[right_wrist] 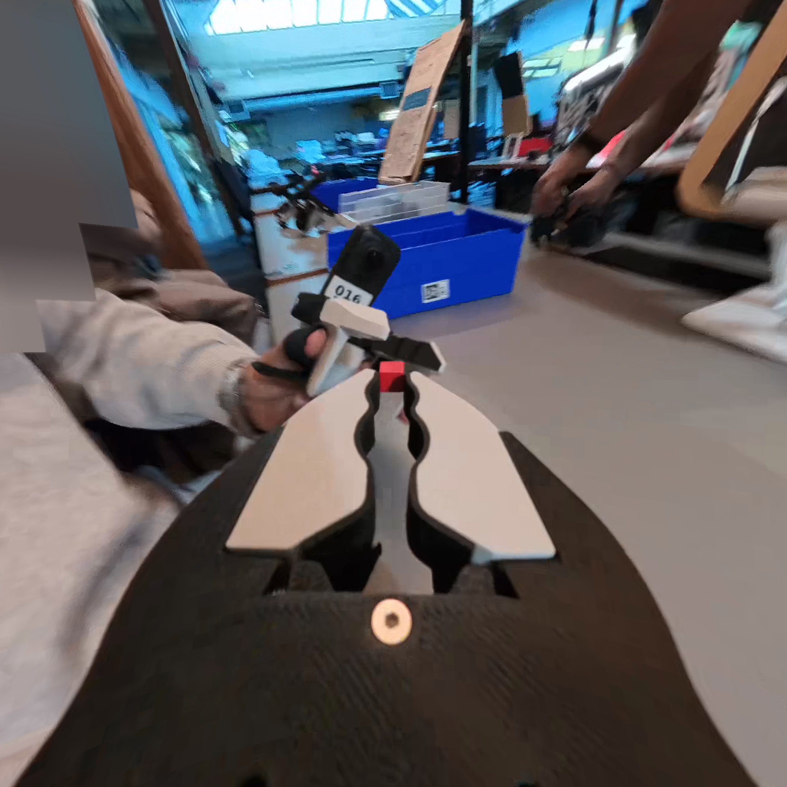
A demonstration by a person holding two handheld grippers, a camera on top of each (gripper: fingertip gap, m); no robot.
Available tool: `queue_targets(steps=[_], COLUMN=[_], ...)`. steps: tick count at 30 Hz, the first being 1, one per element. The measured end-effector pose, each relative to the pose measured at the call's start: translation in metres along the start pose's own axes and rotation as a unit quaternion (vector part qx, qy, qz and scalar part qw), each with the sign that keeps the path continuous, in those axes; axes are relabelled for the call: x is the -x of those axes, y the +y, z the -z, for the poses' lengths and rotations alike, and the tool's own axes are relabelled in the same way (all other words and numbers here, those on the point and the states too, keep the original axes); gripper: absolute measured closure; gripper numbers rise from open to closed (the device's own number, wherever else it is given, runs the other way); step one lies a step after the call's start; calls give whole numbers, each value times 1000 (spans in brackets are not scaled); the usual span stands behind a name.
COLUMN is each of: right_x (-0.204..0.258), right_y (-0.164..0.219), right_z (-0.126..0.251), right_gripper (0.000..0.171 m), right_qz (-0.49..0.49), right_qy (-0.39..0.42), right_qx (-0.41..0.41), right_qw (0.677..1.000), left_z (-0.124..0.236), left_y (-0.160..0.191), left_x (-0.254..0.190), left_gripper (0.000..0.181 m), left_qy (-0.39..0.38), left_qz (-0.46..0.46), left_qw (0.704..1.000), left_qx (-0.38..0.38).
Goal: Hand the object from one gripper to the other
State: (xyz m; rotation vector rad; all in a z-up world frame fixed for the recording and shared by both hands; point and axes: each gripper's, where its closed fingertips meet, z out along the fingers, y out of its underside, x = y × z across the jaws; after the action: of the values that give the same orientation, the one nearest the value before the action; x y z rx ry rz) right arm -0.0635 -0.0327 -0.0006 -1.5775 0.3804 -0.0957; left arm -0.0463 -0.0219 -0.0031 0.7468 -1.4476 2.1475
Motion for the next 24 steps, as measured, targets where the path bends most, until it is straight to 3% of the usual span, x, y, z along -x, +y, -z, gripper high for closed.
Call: queue_targets(steps=[5, 9, 13, 24], right_x=[-1, 4, 11, 17], right_y=[0, 5, 11, 25], right_z=[3, 1, -1, -1], right_gripper=[161, 161, 161, 161], right_qz=[-249, -360, -407, -447], right_qy=[-99, -147, -171, -180], right_qx=[-6, 11, 30, 76], right_qw=[963, 921, 897, 873], left_z=[0, -4, -6, -5], left_y=[9, 22, 33, 47], left_x=[-10, -21, -17, -9], left_gripper=[159, 161, 163, 166], left_qy=[-12, -13, -33, -40], left_qz=[-220, -327, -393, -444], left_qw=[972, 939, 909, 876], left_qx=[78, 109, 135, 182])
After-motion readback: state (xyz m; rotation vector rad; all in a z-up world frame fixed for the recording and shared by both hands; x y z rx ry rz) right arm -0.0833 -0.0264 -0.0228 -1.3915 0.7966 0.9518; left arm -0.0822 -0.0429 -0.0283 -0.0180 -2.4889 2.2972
